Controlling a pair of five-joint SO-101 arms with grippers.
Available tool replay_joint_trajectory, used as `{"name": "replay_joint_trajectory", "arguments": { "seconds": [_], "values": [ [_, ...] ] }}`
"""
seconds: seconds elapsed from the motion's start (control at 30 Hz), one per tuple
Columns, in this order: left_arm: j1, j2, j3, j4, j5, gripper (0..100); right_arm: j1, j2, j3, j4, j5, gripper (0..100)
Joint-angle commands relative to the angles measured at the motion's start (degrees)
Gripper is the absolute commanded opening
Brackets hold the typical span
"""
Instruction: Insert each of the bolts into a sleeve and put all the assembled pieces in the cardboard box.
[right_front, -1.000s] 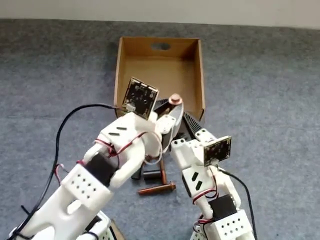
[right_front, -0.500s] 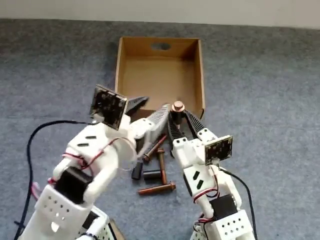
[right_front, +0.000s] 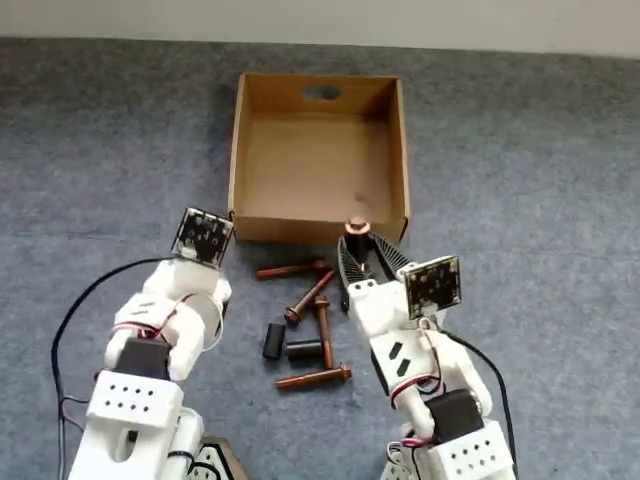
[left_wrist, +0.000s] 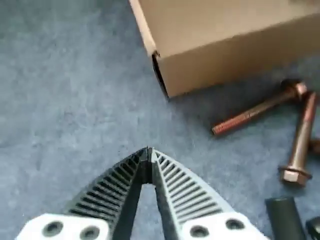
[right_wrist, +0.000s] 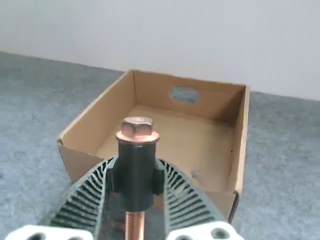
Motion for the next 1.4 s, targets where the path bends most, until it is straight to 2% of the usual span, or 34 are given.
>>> {"name": "replay_joint_trajectory", "arguments": {
  "seconds": [0.0,0.13,0.23,0.5,0.73,0.97,1.37],
  "values": [
    [-0.57,-1.10,1.45,-1.76,-0.18,1,-0.13,-0.66,-11.21,2.86,0.35,0.9],
    [-0.57,-1.27,4.88,-4.48,5.19,1,-0.13,0.92,-19.91,3.30,0.44,0.9],
    [-0.57,-1.27,6.81,-7.82,5.89,1,-0.13,7.34,-27.91,3.38,0.44,0.9],
    [-0.57,-1.27,11.47,-14.68,5.89,1,-0.04,36.62,-46.46,3.47,0.35,0.9],
    [-0.57,-1.27,12.00,-15.91,5.80,1,6.20,58.95,-52.53,3.91,0.00,0.7],
    [-0.66,-1.19,11.91,-15.82,5.80,1,6.99,78.73,-69.85,20.44,0.00,0.6],
    [-0.57,-1.27,12.09,-15.82,5.80,1,7.08,115.56,-122.07,46.64,-0.70,0.6]
  ]
}}
